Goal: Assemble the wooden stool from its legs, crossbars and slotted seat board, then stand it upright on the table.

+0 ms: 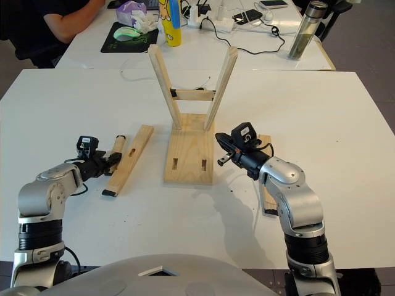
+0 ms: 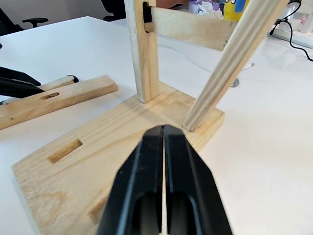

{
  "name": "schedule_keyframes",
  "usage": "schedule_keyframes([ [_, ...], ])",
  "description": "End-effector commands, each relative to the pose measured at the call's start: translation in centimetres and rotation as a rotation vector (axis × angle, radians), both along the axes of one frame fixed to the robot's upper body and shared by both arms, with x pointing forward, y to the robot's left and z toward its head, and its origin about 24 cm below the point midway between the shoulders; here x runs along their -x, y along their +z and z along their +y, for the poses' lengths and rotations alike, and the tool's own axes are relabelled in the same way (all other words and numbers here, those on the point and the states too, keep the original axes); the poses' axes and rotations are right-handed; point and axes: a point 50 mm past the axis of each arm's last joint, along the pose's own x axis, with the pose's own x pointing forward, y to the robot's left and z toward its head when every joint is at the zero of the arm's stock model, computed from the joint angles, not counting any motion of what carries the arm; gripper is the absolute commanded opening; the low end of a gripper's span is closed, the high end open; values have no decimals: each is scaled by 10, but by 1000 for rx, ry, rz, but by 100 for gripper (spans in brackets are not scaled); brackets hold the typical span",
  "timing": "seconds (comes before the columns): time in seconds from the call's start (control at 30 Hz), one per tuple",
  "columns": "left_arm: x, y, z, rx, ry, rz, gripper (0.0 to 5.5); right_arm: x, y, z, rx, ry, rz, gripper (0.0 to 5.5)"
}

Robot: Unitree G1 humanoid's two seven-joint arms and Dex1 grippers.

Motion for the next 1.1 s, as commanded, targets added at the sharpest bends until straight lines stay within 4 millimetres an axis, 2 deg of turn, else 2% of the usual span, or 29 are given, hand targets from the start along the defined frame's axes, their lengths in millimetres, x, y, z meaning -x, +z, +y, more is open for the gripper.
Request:
schedule_keyframes([
  [0.03, 9, -13, -3, 14, -49, 97, 300, -5, 7, 4, -11, 14, -27, 0],
  [0.1, 11, -16, -1, 20, -37, 119, 300, -7, 9, 4, -9, 7, -35, 0],
  [0.37, 15, -28, 7, -6, -64, 173, 176, -12, 14, 4, -15, -13, -62, 0],
  [0.5, 15, -31, 14, -34, -59, 149, 133, -16, 21, 8, -47, -19, -94, 0],
  [0.63, -6, -5, 17, -71, -53, -124, 133, -8, 24, 17, -152, 51, -63, 0],
  [0.73, -20, 42, 12, -56, -86, -465, 133, -2, 35, 25, -331, 98, -32, 16],
  [0.83, -13, 77, 6, -130, -201, -742, 133, -1, 49, 31, -523, 126, -11, 48],
  [0.93, 2, 95, -17, -174, -387, -909, 133, 0, 59, 32, -701, 145, 21, 101],
  [1.1, 11, 111, -69, -107, -640, -1036, 133, 1, 73, 33, -967, 200, 119, 186],
])
